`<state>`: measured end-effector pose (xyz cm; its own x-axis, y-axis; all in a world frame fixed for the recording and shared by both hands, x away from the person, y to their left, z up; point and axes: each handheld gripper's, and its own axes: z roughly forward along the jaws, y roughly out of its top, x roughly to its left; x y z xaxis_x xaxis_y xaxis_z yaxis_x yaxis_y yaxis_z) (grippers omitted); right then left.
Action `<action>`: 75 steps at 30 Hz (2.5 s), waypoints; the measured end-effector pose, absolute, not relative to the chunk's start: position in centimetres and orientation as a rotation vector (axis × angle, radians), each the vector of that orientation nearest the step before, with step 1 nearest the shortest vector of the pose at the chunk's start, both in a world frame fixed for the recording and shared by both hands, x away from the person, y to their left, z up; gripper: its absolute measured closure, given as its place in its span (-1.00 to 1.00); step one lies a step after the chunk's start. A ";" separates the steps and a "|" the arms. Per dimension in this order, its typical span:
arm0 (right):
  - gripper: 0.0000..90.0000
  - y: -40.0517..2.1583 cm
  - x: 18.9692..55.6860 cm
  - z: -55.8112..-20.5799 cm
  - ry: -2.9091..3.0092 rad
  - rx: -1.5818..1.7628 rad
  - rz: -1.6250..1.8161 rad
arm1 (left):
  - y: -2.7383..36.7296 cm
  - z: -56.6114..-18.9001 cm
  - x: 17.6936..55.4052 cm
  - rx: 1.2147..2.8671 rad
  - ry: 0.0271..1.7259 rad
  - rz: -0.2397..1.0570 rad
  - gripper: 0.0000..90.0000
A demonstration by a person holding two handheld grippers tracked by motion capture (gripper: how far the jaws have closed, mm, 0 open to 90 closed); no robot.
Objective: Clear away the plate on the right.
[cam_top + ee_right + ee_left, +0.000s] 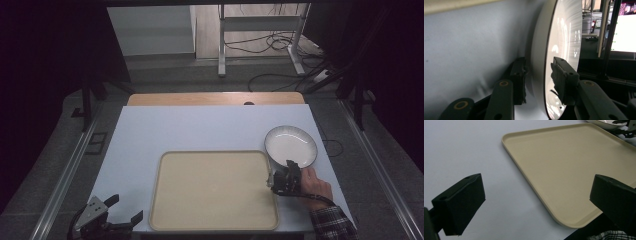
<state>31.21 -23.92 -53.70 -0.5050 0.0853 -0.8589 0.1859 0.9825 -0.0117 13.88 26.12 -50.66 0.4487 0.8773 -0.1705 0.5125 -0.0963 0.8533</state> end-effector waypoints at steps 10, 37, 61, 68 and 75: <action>0.74 -23.6 31.9 -54.4 2.106 0.127 -0.188 | 26.1 -50.7 13.9 1.755 1.194 0.483 -1.00; 0.76 -23.4 29.6 -52.8 2.016 0.118 -0.119 | 26.1 -50.6 13.9 1.755 1.192 0.483 -1.00; 0.74 -19.9 25.8 -51.3 2.042 -0.003 0.032 | 26.1 -50.7 13.9 1.754 1.191 0.483 -1.00; 0.74 -19.0 24.5 -51.1 2.022 -0.027 0.041 | 26.1 -50.6 13.9 1.751 1.190 0.481 -1.00; 0.73 -18.1 23.4 -51.1 2.021 -0.074 0.057 | 26.1 -50.6 13.9 1.752 1.190 0.482 -1.00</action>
